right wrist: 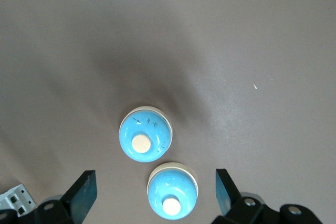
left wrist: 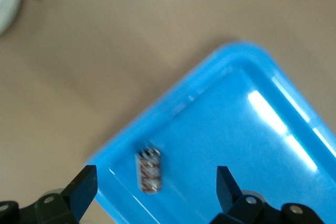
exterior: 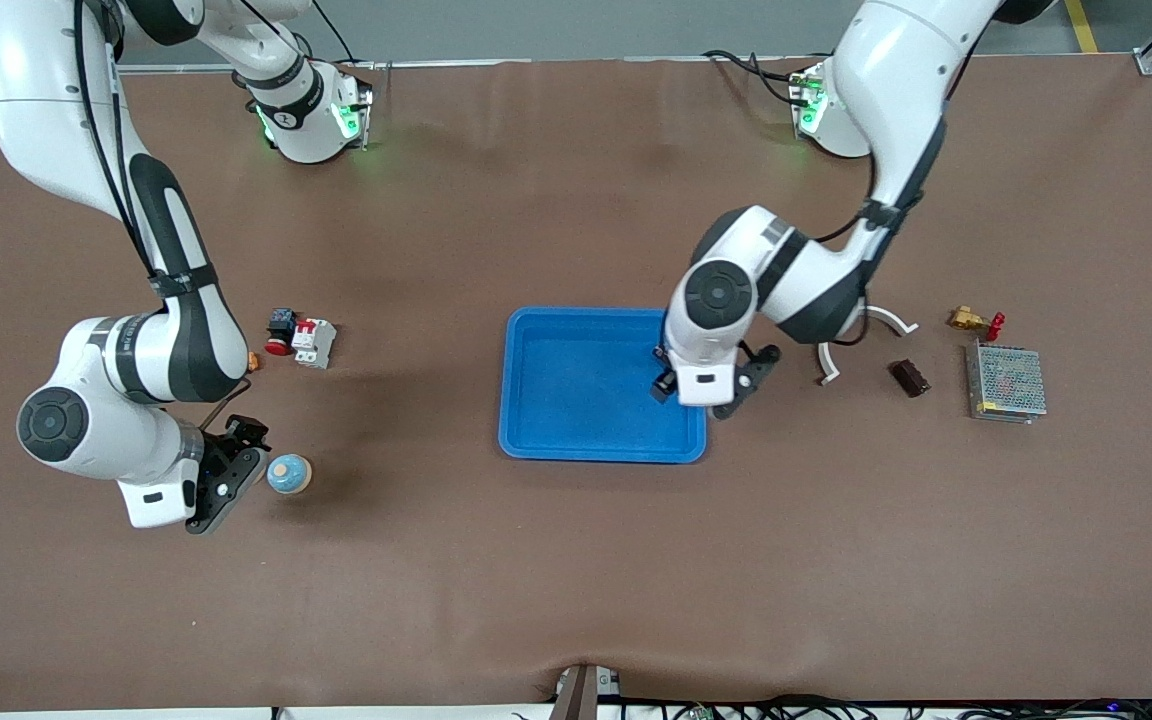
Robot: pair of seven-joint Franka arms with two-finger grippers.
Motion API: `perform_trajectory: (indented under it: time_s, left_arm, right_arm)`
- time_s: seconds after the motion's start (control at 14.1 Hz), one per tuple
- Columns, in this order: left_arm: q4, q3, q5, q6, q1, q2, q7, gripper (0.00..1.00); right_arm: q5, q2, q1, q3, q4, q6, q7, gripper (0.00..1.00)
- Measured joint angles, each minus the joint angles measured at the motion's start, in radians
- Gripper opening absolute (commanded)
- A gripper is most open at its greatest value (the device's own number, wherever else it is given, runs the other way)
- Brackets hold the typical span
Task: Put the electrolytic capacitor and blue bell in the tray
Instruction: 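Place the capacitor in the tray while the right gripper reaches the bell, then reach the second capacitor with the left gripper while the right gripper grasps the bell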
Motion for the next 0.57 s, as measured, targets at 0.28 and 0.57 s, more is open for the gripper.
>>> perform_trajectory:
  time_s: [0.28,0.57]
  left_arm:
    - [-0.018,0.002,0.020,-0.055,0.099,-0.054,0.131,1.00]
    - [-0.083,0.003,0.043,-0.056,0.256,-0.109,0.341,1.00]
  right_arm:
    - [0.000,0.013,0.005,0.003,-0.005,-0.006,-0.016,1.00]
    - [0.000,0.025,0.006,0.003,-0.018,0.003,-0.027,1.00]
